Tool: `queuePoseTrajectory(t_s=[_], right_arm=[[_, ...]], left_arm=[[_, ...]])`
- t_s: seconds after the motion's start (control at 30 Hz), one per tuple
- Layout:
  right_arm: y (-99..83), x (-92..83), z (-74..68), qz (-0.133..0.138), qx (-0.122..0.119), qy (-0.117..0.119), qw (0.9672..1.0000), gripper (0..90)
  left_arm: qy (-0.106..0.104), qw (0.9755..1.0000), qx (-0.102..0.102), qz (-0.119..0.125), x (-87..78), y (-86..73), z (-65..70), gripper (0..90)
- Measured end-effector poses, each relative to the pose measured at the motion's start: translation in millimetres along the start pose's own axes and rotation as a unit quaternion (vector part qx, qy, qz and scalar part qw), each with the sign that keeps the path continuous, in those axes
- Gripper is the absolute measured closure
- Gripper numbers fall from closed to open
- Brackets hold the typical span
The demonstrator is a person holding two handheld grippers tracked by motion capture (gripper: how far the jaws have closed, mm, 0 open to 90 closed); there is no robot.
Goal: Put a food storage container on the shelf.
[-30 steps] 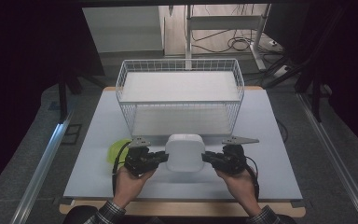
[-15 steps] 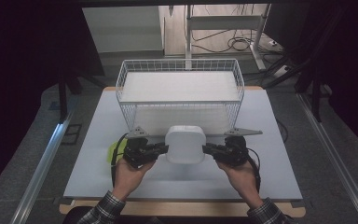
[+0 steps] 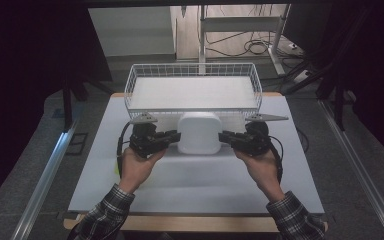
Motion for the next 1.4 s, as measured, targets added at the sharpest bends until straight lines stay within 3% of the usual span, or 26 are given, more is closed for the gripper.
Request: queuePoseTrajectory(t_s=[0.33,0.5,0.6,0.9,1.23,1.4], right_arm=[[26.7,1.5,8.8,0.008,0.011,0.006,0.9999,77.8],[40.3,2.9,13.5,0.014,0.008,0.002,0.9999,77.8],[47.6,2.1,15.0,0.017,0.01,0.004,0.9998,78.0],[71.2,-2.1,16.5,0.033,0.013,0.003,0.9994,78.6],[96.6,-2.6,20.2,0.045,0.005,-0.004,0.999,78.6],[106.4,4.0,23.4,0.042,0.007,-0.009,0.999,78.5]], left_arm=[[-0.006,1.0,0.001,0.008,-3.4,28.8,-2.9,79.3],[-0.014,0.9998,-0.008,0.013,-3.0,40.0,-6.3,79.3],[-0.03,0.9992,-0.021,0.017,-4.0,47.0,-7.7,79.3],[-0.041,0.9982,-0.034,0.026,-7.7,66.8,-8.9,79.3],[-0.032,0.9983,-0.028,0.04,-13.1,92.2,-10.2,79.1],[-0.019,0.9985,-0.032,0.039,-12.1,101.3,-17.4,78.9]])
Point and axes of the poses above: each handheld gripper's, and its own axes: x roughly forward along the jaws, y roughly out of its top, z roughly to its right, the point moved 9 cm from there along x, roughly forward along the jaws, and after that the axes turned 11 degrees about -x, right-handed, at the moved point
